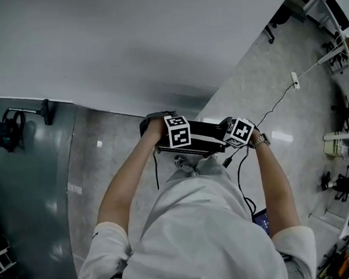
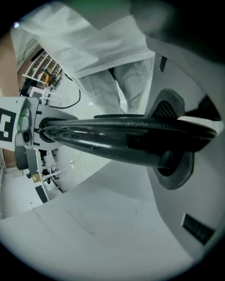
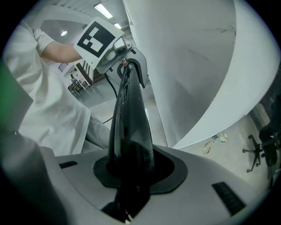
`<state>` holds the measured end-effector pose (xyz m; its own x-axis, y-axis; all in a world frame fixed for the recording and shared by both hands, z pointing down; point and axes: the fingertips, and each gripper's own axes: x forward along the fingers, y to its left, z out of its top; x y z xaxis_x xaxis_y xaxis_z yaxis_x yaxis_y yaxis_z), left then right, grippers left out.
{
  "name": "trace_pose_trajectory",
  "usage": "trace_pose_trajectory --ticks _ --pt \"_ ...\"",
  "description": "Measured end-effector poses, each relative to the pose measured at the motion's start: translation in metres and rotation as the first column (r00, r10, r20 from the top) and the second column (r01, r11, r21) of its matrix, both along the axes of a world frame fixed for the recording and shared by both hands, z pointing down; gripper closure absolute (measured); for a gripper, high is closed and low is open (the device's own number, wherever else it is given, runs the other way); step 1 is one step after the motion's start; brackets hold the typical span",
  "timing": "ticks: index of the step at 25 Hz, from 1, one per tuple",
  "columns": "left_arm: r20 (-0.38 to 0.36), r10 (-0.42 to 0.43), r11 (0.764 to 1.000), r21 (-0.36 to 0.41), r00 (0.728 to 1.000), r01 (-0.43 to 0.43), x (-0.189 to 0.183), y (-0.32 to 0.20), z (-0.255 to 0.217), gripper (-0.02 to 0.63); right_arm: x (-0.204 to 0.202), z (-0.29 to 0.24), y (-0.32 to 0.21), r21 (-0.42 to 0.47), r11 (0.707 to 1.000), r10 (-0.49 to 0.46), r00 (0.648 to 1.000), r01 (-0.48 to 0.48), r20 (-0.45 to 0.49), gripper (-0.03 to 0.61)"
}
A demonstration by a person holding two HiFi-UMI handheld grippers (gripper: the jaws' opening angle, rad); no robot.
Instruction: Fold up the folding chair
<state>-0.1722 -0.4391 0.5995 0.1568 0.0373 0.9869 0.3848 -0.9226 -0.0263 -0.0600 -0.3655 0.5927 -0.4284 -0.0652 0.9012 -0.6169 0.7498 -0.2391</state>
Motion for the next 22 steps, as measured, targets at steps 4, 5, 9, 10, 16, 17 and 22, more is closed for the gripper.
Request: trace_pose_trajectory --ticks 4,5,9,10,16,17,22 --pt "-0.095 0.057 0.982 0.186 0.994 -0.038 0.005 -0.03 -0.012 0.41 -0.006 -0.004 -0.012 0.009 0.999 0.031 0.999 -0.031 0.013 0.491" --pt "-0.114 0.058 0.975 0.222 0.992 -0.031 0.005 -0.037 -0.015 0.402 -0.009 -0.004 -0.015 0.018 0.999 0.035 0.999 -0.035 0.014 0.495" --pt "-0.186 0.065 0.943 0.334 0.98 0.001 0.006 -0.06 -0.032 0.351 -0.01 -0.007 -0.033 0.043 0.998 0.046 0.999 -0.046 0.009 0.502" --pt "-0.186 0.06 0.939 0.344 0.981 0.008 0.006 -0.064 -0.034 0.35 -0.01 -0.007 -0.037 0.042 0.998 0.043 0.999 -0.043 0.008 0.5" --pt "-0.259 0.005 0.932 0.352 0.966 0.089 0.007 -0.082 -0.066 0.353 -0.005 -0.007 -0.064 0.028 0.999 0.034 0.999 -0.035 0.008 0.499" --pt "-0.291 -0.02 0.936 0.331 0.957 0.121 0.009 -0.084 -0.075 0.354 -0.003 -0.007 -0.068 0.028 0.999 0.034 0.999 -0.035 0.007 0.499" --pt "-0.343 -0.078 0.945 0.273 0.936 0.179 0.012 -0.084 -0.092 0.4 0.001 -0.005 -0.082 0.034 0.999 0.026 1.0 -0.026 0.009 0.488"
